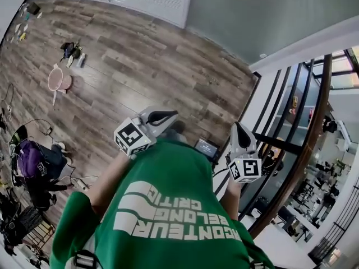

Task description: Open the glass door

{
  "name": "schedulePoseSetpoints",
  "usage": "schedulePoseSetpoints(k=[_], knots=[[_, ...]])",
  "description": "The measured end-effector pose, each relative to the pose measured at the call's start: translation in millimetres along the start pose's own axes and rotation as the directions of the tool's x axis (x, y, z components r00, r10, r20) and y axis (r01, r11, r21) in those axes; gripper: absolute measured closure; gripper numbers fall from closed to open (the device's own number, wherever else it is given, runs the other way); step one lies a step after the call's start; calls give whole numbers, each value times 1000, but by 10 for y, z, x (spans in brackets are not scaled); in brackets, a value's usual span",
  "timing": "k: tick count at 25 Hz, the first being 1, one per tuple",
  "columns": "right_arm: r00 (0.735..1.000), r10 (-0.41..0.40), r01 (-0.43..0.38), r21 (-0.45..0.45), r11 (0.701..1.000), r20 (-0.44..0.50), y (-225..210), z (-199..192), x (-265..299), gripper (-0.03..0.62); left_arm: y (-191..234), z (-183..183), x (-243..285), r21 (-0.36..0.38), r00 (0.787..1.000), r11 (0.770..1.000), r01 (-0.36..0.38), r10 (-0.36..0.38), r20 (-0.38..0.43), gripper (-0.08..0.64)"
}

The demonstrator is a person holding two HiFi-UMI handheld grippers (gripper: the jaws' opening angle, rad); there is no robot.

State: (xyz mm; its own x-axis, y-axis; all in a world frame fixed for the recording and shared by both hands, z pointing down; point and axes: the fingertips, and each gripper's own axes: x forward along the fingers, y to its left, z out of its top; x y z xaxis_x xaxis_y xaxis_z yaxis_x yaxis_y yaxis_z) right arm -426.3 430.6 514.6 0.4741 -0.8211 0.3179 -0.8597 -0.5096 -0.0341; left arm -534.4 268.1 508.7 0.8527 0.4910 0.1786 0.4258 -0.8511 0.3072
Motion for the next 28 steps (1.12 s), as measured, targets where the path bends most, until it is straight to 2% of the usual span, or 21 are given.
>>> schedulePoseSetpoints(k=[6,16,21,28], knots=[[1000,-22,22,20,1000,13,-233,58,24,601,39,185,299,28,999,999,39,-39,3,545],[995,-98,98,33,995,1,-625,125,166,601,612,465,711,1,997,1000,26,-26,69,545],[991,-132,133,27,991,-12,-942,212,566,601,1024,559,1072,-11,994,998,62,-61,91,545],[988,-154,154,-2,988,-17,-1396,605,1356,601,1810,881,1549,-22,990,995,97,-94,108,545]])
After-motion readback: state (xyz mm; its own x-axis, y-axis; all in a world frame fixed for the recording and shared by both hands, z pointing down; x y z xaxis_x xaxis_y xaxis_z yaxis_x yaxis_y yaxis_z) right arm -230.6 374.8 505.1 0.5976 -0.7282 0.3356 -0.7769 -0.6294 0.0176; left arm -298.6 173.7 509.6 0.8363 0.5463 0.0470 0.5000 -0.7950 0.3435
